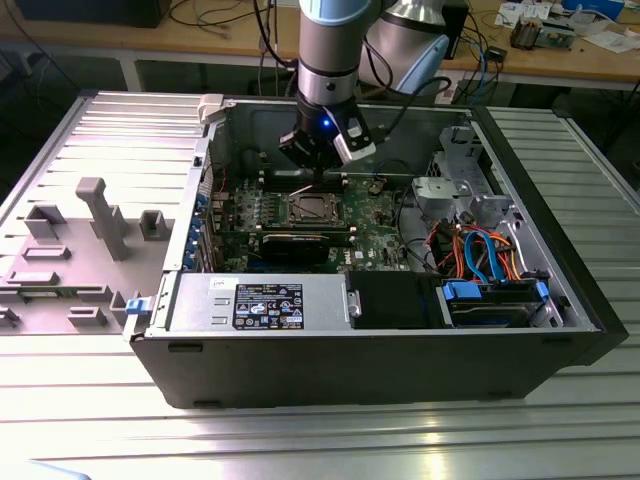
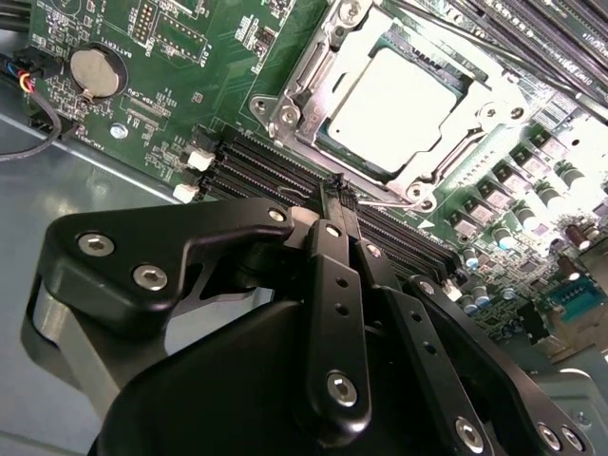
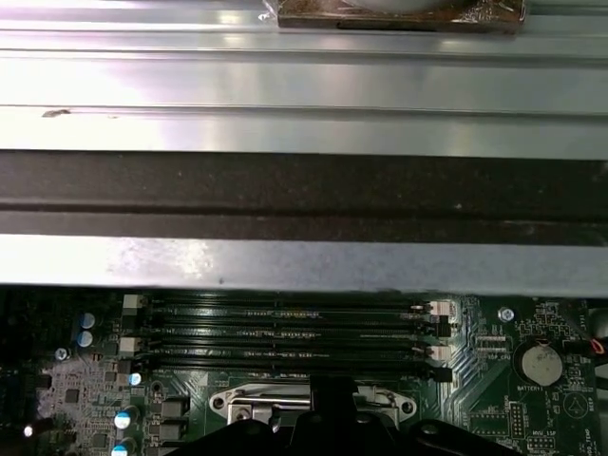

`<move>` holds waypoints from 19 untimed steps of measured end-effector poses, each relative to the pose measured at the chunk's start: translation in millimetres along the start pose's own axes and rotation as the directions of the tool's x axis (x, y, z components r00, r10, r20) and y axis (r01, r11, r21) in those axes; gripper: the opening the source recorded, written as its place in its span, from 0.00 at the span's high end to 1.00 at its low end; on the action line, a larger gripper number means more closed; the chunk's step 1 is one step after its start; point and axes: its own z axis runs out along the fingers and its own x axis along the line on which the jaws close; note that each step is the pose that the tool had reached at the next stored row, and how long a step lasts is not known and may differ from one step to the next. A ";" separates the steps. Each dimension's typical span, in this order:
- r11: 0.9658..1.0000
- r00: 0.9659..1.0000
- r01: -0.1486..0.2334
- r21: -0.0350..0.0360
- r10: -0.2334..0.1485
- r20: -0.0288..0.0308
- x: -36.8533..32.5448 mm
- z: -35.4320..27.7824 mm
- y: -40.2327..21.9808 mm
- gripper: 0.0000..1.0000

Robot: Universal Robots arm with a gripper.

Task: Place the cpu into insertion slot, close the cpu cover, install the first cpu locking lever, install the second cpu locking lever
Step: 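Install the first cpu locking lever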

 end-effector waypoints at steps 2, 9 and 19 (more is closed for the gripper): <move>1.000 1.000 0.000 0.000 0.000 0.000 -1.4 1.7 -0.2 0.89; 1.000 1.000 -0.001 0.000 0.001 0.000 -3.3 6.7 -1.0 0.89; 1.000 1.000 -0.002 0.000 0.002 0.000 -4.6 8.5 -1.2 0.89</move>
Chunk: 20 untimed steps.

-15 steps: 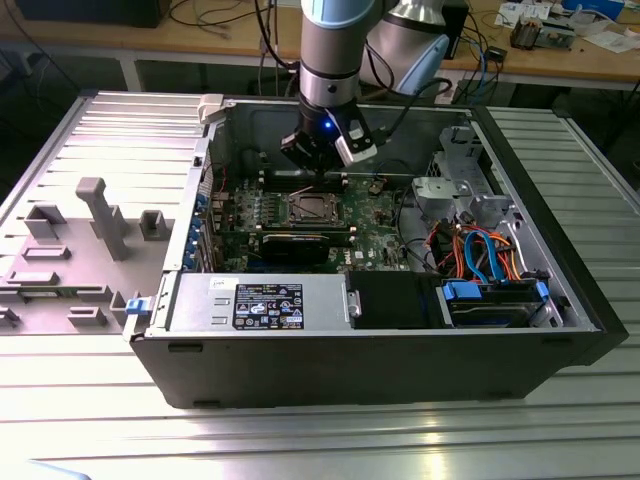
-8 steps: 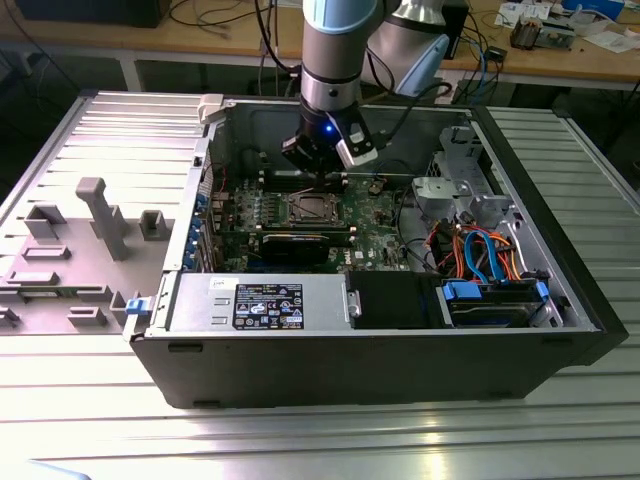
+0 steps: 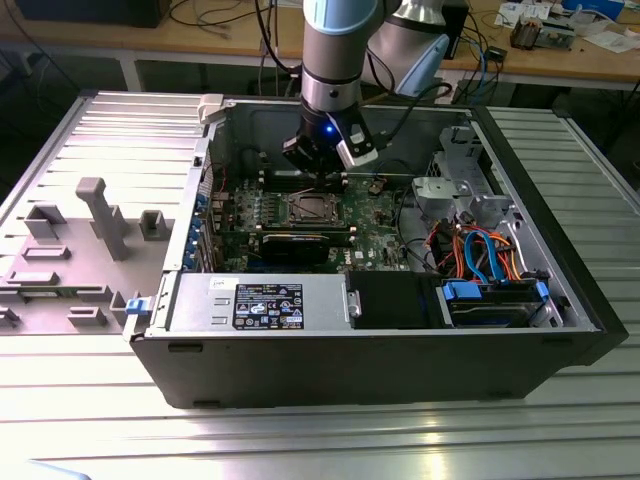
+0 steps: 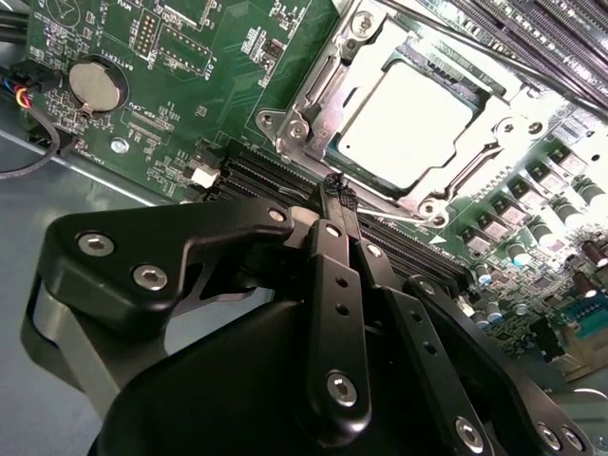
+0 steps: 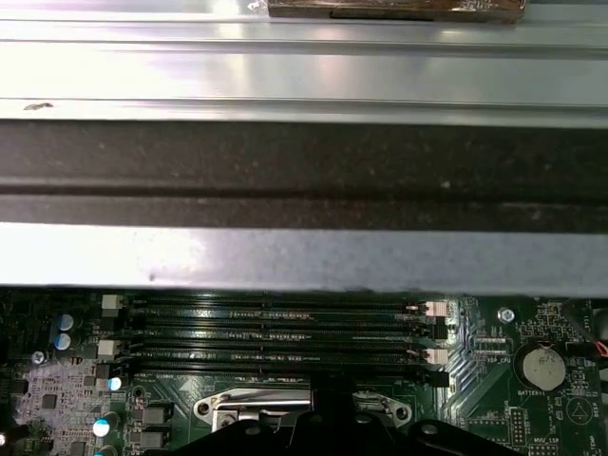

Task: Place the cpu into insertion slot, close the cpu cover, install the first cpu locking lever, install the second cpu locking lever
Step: 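Install the first cpu locking lever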

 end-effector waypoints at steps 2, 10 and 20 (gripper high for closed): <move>1.000 1.000 -0.003 0.000 0.003 0.000 -0.4 0.2 0.0 0.89; 1.000 1.000 -0.007 0.000 0.007 0.001 -1.1 3.2 1.0 0.89; 1.000 1.000 -0.007 0.000 0.007 0.003 1.6 3.6 1.5 0.89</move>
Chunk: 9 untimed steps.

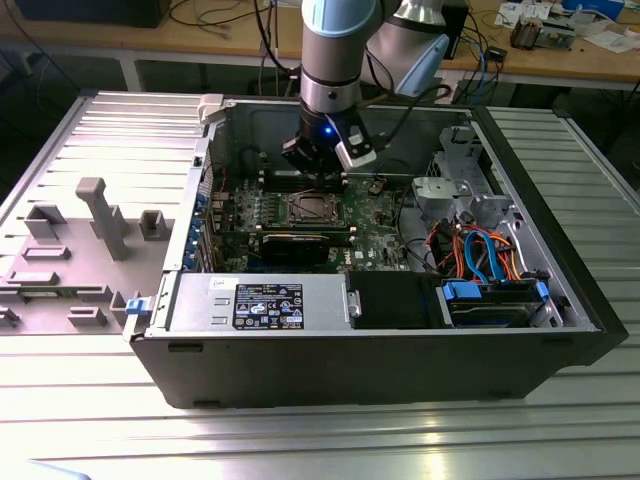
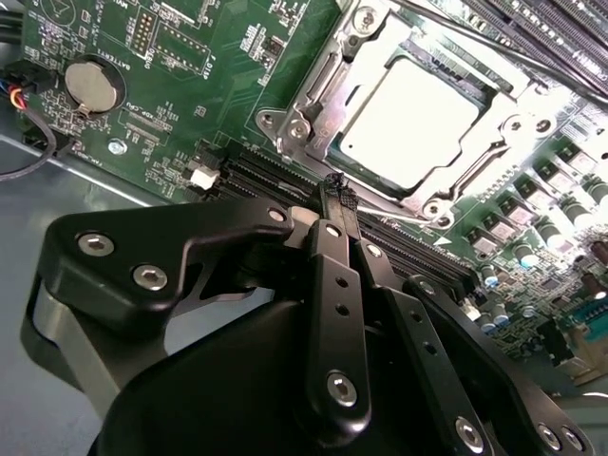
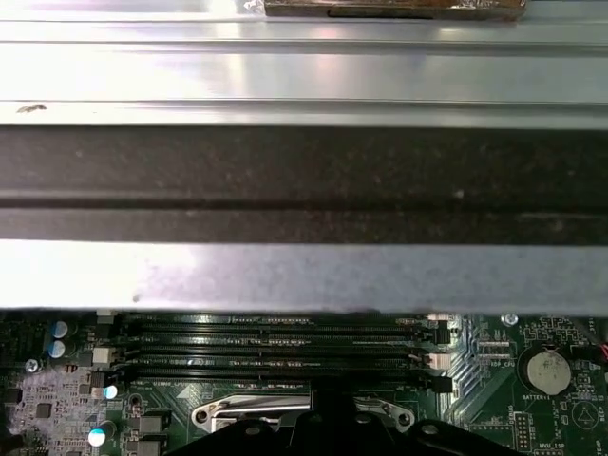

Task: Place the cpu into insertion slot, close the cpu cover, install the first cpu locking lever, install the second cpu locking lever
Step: 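Install the first cpu locking lever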

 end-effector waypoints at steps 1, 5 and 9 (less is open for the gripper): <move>1.000 1.000 0.000 0.000 0.000 0.000 0.1 0.0 0.0 0.89; 1.000 1.000 0.000 0.000 0.000 0.000 0.1 0.4 1.2 0.89; 1.000 1.000 0.001 0.000 -0.001 0.000 -0.5 1.2 2.8 0.89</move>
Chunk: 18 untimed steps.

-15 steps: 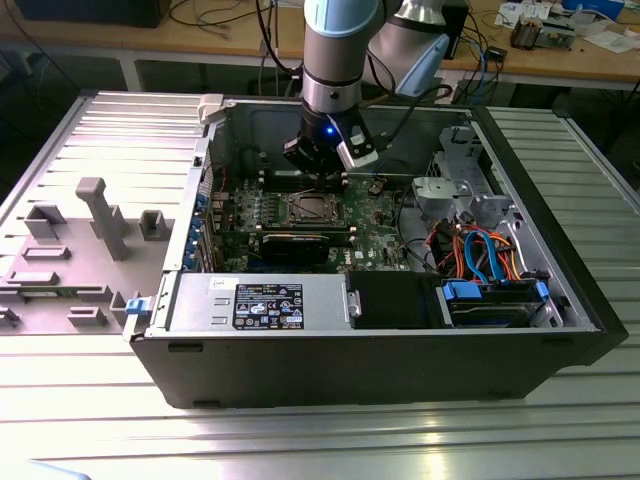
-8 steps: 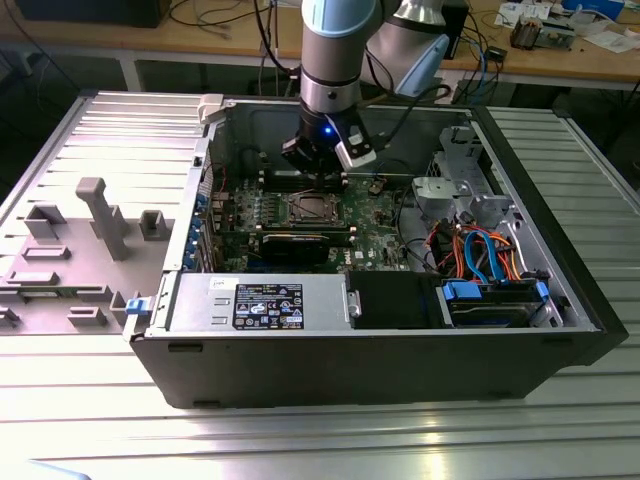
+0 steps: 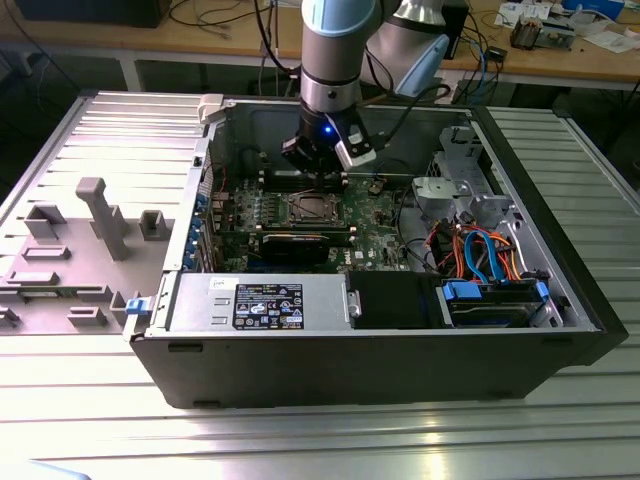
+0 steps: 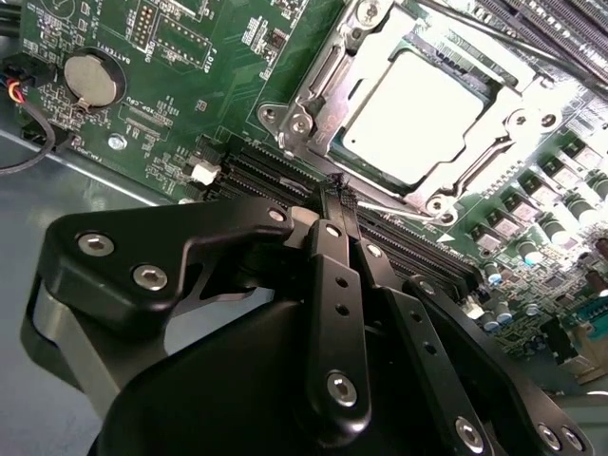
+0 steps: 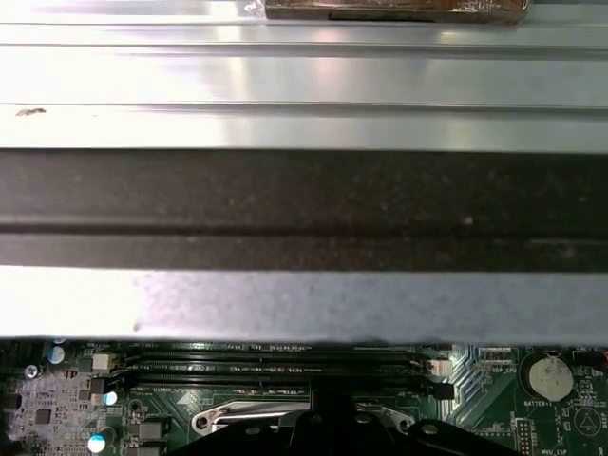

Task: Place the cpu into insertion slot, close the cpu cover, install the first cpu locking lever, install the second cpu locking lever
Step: 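Install the first cpu locking lever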

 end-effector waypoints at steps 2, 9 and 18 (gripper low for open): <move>1.000 1.000 0.000 0.001 0.000 0.000 -0.5 0.4 0.1 0.89; 1.000 1.000 0.000 0.001 0.000 0.000 -2.7 3.7 -0.4 0.89; 1.000 1.000 0.000 0.002 0.000 0.000 -4.2 7.2 -1.9 0.89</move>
